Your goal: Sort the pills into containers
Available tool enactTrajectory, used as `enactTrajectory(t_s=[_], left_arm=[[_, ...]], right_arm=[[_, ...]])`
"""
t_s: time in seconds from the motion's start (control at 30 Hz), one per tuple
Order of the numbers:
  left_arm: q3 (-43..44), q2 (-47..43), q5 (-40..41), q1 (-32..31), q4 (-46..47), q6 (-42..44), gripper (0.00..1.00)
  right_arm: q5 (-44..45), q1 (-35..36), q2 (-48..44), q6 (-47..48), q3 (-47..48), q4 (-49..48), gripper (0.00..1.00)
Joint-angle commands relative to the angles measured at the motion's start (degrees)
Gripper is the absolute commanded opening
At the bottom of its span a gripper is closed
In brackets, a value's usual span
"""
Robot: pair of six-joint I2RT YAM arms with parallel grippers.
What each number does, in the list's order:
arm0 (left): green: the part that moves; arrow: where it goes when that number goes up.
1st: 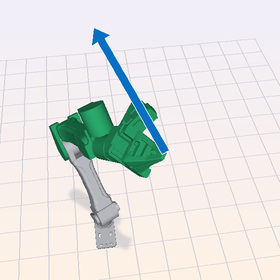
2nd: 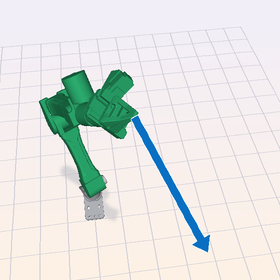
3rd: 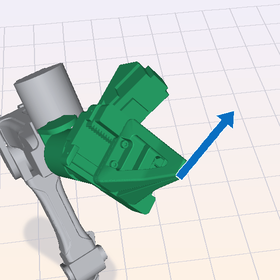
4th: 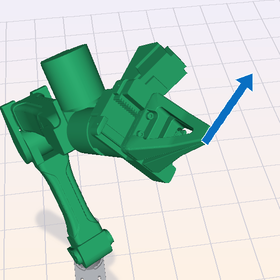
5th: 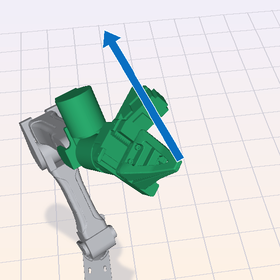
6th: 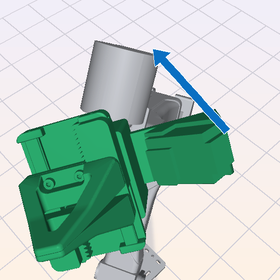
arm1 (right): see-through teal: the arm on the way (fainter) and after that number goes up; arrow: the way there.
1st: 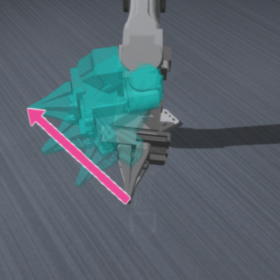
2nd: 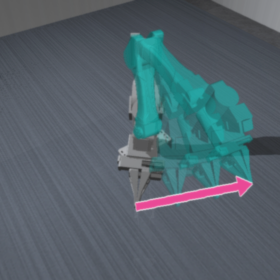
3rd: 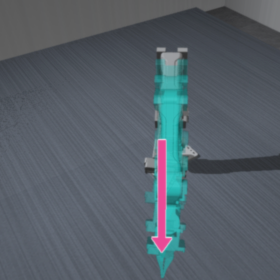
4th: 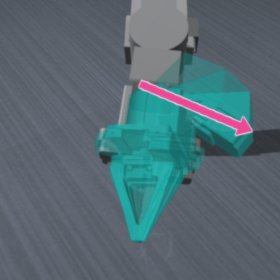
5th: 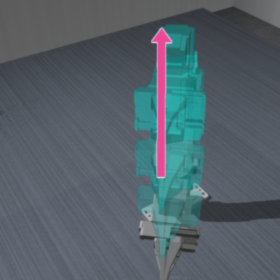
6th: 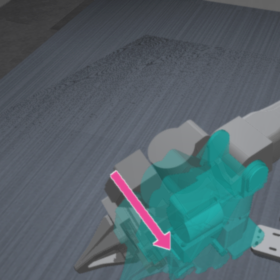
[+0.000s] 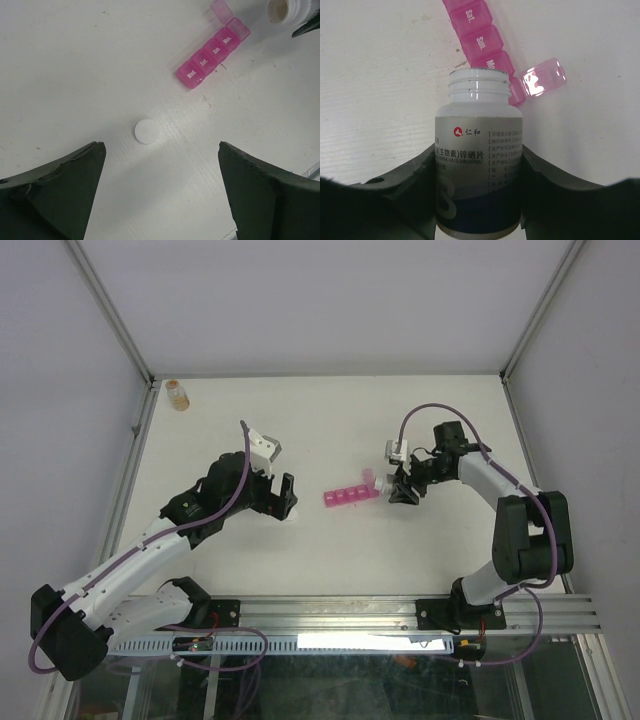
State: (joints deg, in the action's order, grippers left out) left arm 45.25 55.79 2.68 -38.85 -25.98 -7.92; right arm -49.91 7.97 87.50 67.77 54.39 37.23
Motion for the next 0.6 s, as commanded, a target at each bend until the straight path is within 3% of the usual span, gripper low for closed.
enactTrajectory(t_s=[0.0, 0.57], left_arm=[[0.2, -2.9, -0.5, 1.4, 2.0, 1.9, 0.99], [-0.6, -2.8, -2.9, 2.6, 2.8, 1.9, 0.99]], right_arm=[[3.0, 1.2, 0.9, 1.4, 1.2, -0.5, 0.0], [10.1, 3.5, 6.0, 0.1, 3.0, -1.1, 0.0]])
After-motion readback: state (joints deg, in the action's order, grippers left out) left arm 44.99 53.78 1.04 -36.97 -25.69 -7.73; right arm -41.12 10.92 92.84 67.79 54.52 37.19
